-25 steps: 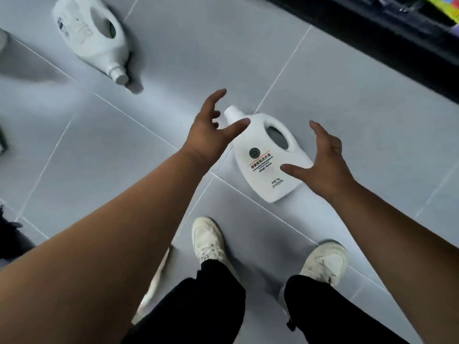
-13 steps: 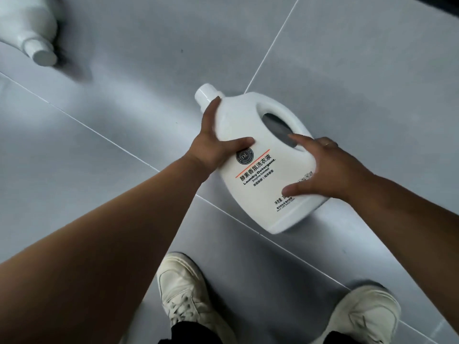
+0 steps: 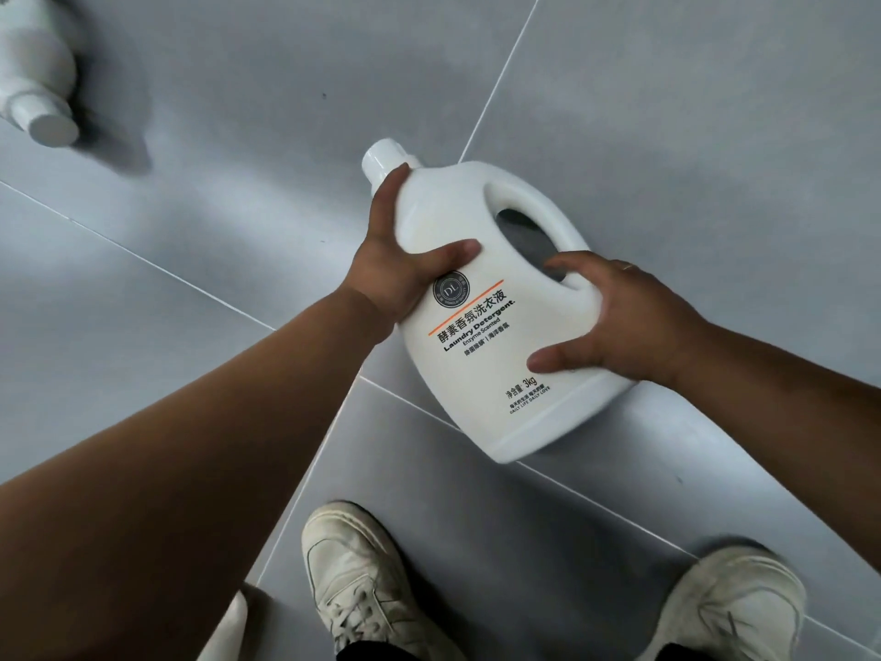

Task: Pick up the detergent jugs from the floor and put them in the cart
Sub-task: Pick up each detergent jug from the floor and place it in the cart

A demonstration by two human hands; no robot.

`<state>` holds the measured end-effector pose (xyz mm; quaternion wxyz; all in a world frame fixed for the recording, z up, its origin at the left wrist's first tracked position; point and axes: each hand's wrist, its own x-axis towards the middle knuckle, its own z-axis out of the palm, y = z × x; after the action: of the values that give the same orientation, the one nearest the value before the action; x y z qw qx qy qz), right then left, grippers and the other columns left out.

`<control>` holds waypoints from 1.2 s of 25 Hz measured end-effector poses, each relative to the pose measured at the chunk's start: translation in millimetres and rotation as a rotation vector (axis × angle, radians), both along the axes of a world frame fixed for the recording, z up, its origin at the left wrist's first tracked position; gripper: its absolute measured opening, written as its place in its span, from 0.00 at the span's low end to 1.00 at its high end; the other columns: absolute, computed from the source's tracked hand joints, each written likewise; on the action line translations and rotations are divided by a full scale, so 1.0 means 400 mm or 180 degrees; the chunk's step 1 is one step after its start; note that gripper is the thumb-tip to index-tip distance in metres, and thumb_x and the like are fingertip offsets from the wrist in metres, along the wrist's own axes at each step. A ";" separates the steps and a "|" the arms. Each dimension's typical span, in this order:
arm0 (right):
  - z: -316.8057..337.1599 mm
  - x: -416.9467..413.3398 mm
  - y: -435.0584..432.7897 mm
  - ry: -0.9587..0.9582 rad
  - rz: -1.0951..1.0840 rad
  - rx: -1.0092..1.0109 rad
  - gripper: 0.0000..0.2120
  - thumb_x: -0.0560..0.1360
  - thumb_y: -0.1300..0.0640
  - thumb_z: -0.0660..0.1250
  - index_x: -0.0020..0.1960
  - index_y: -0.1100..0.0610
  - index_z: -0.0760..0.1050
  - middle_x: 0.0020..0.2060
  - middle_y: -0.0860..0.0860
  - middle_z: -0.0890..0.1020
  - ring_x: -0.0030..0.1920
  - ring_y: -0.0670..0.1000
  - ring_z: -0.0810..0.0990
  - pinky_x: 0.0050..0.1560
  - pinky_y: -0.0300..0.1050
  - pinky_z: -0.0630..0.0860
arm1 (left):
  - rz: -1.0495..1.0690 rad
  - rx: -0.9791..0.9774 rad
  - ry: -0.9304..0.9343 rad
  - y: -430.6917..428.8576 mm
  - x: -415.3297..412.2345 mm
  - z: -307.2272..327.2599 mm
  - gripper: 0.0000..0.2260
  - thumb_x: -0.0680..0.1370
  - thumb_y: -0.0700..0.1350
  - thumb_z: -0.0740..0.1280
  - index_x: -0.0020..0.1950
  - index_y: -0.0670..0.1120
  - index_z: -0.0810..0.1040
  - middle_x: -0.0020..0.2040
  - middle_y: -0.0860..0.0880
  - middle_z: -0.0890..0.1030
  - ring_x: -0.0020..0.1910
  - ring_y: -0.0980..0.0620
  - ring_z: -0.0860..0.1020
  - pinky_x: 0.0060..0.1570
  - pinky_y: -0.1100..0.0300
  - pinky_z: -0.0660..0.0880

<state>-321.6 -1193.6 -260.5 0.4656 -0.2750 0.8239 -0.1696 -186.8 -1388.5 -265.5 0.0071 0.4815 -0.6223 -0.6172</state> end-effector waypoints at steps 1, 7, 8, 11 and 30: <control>0.022 0.000 -0.002 0.0012 -0.0012 0.0002 0.54 0.40 0.27 0.73 0.65 0.30 0.62 0.60 0.46 0.72 0.58 0.49 0.73 0.58 0.49 0.72 | 0.0000 0.0023 0.0046 -0.001 -0.001 0.019 0.43 0.68 0.45 0.80 0.75 0.63 0.59 0.58 0.65 0.71 0.53 0.68 0.74 0.43 0.70 0.77; 0.303 -0.032 -0.031 0.0278 -0.0127 -0.0241 0.50 0.45 0.30 0.77 0.65 0.30 0.62 0.56 0.44 0.70 0.55 0.47 0.71 0.55 0.46 0.69 | -0.0165 -0.0174 0.0462 -0.048 -0.049 0.301 0.43 0.69 0.42 0.79 0.76 0.60 0.58 0.60 0.62 0.72 0.54 0.67 0.77 0.48 0.63 0.79; 0.379 -0.042 -0.039 0.0354 -0.0156 -0.0300 0.50 0.45 0.30 0.76 0.65 0.31 0.62 0.56 0.45 0.70 0.55 0.47 0.71 0.55 0.46 0.69 | -0.0201 -0.0234 0.0539 -0.061 -0.066 0.378 0.43 0.70 0.42 0.78 0.76 0.60 0.58 0.60 0.62 0.73 0.54 0.66 0.77 0.48 0.63 0.79; 0.643 -0.077 -0.060 0.0582 -0.0260 -0.0458 0.51 0.44 0.29 0.74 0.65 0.31 0.62 0.57 0.45 0.71 0.55 0.46 0.70 0.56 0.46 0.68 | -0.0303 -0.0478 0.0797 -0.096 -0.115 0.641 0.42 0.70 0.42 0.78 0.75 0.61 0.58 0.61 0.61 0.72 0.56 0.64 0.78 0.51 0.61 0.80; 2.217 -0.032 0.042 0.2633 -0.1510 -0.1821 0.47 0.44 0.29 0.72 0.61 0.31 0.61 0.56 0.46 0.69 0.56 0.51 0.74 0.59 0.51 0.74 | -0.1661 -0.2279 0.2860 -0.054 -0.276 2.361 0.46 0.64 0.45 0.82 0.72 0.61 0.58 0.67 0.61 0.67 0.61 0.67 0.73 0.59 0.68 0.74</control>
<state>-334.3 -1177.0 626.5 -0.0409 -0.2411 0.8985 -0.3647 -297.1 -1410.2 678.8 0.2777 -0.0246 -0.8235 -0.4941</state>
